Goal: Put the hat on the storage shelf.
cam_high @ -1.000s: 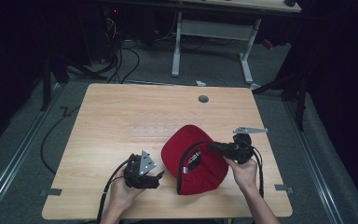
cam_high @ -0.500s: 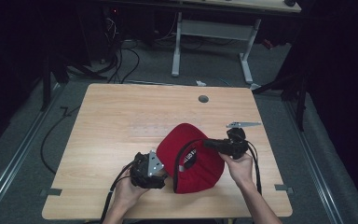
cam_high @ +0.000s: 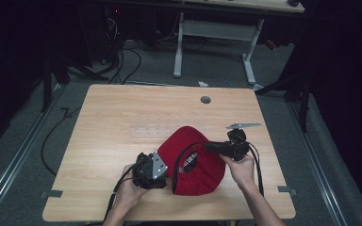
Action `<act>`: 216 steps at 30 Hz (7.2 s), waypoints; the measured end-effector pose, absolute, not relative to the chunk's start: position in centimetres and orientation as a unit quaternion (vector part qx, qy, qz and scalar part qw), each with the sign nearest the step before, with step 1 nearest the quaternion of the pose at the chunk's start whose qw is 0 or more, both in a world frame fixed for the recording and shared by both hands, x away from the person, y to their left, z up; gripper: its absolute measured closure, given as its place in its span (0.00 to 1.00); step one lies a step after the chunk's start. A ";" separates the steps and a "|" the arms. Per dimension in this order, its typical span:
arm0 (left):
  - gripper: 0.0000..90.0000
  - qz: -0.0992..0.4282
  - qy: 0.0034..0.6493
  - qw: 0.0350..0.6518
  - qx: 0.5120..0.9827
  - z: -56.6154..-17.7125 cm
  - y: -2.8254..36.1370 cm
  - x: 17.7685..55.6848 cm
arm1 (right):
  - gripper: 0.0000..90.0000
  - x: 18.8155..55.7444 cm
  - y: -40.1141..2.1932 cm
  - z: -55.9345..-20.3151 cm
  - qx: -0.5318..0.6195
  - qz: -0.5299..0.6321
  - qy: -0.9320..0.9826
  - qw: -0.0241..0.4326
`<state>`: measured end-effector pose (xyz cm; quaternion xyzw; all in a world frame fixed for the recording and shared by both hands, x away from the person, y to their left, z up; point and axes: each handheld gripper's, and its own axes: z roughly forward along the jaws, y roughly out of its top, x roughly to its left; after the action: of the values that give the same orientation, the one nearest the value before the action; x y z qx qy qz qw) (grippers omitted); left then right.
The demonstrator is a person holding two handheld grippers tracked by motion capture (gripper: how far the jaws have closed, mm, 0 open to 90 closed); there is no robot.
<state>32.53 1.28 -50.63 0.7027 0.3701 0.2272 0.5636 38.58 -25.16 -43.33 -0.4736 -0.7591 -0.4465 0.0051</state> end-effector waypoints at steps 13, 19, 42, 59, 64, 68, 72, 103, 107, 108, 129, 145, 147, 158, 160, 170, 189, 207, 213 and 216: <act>0.46 0.261 0.372 0.562 0.691 -50.1 1.8 33.0 | 0.89 38.3 -24.4 -43.4 -0.468 -0.444 -0.764 0.026; 0.59 0.253 0.367 0.568 0.692 -49.9 1.9 33.0 | 0.88 38.2 -24.4 -43.3 -0.465 -0.450 -0.762 0.032; 0.88 0.169 0.315 0.572 0.738 -48.3 1.9 31.2 | 0.76 39.1 -25.0 -43.0 -0.462 -0.492 -0.737 0.039; 0.95 0.132 0.295 0.585 0.744 -46.7 2.6 29.8 | 0.48 39.9 -28.6 -40.7 -0.490 -0.572 -0.658 0.012; 0.95 0.125 0.309 0.599 0.728 -46.1 3.1 29.9 | 0.46 39.5 -29.8 -39.8 -0.492 -0.568 -0.660 -0.011; 0.95 0.115 0.325 0.614 0.710 -45.5 3.9 30.3 | 0.46 39.2 -30.0 -40.6 -0.494 -0.558 -0.667 -0.027; 0.95 0.111 0.342 0.624 0.694 -44.7 4.7 30.9 | 0.44 38.8 -29.8 -42.0 -0.501 -0.540 -0.675 -0.035; 0.95 0.091 0.418 0.657 0.621 -44.0 4.9 34.6 | 0.39 38.2 -27.5 -52.7 -0.504 -0.334 -0.765 -0.223; 0.95 0.090 0.424 0.655 0.619 -43.8 5.3 34.9 | 0.38 38.5 -27.3 -53.1 -0.504 -0.322 -0.769 -0.225; 0.95 0.090 0.424 0.656 0.618 -43.7 5.5 35.0 | 0.38 38.5 -27.3 -53.1 -0.506 -0.322 -0.768 -0.225; 0.95 0.112 0.469 0.661 0.576 -41.8 8.7 37.9 | 0.38 38.5 -27.2 -53.1 -0.509 -0.322 -0.766 -0.226; 0.95 0.114 0.502 0.685 0.516 -39.8 11.1 40.4 | 0.38 38.5 -27.2 -53.1 -0.509 -0.322 -0.766 -0.226; 0.95 0.110 0.507 0.689 0.506 -39.8 11.4 40.8 | 0.38 38.6 -27.1 -53.1 -0.509 -0.322 -0.766 -0.226; 0.95 0.150 0.527 0.678 0.490 -39.4 12.6 42.8 | 0.38 38.6 -27.1 -53.1 -0.508 -0.322 -0.766 -0.226; 0.95 0.158 0.526 0.678 0.489 -39.3 12.7 43.1 | 0.38 38.6 -27.1 -53.1 -0.508 -0.322 -0.766 -0.226; 0.95 0.172 0.539 0.661 0.492 -40.7 11.9 44.0 | 0.37 38.6 -27.0 -53.1 -0.508 -0.322 -0.766 -0.226; 0.95 0.201 0.554 0.633 0.502 -43.4 11.1 44.3 | 0.37 38.5 -26.9 -53.1 -0.504 -0.323 -0.770 -0.223; 0.95 0.233 0.547 0.618 0.515 -44.3 9.4 43.9 | 0.37 38.5 -26.8 -53.1 -0.502 -0.323 -0.771 -0.223; 0.95 0.242 0.543 0.614 0.519 -44.3 9.0 43.9 | 0.36 38.5 -26.8 -53.1 -0.501 -0.324 -0.771 -0.222; 0.95 0.239 0.547 0.614 0.517 -44.3 9.3 44.0 | 0.36 38.5 -26.8 -53.1 -0.500 -0.324 -0.772 -0.222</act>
<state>43.98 9.28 -44.27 0.5168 0.5469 0.2387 0.6138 38.46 -26.79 -53.13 -0.5002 -0.7718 -0.3237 -0.2222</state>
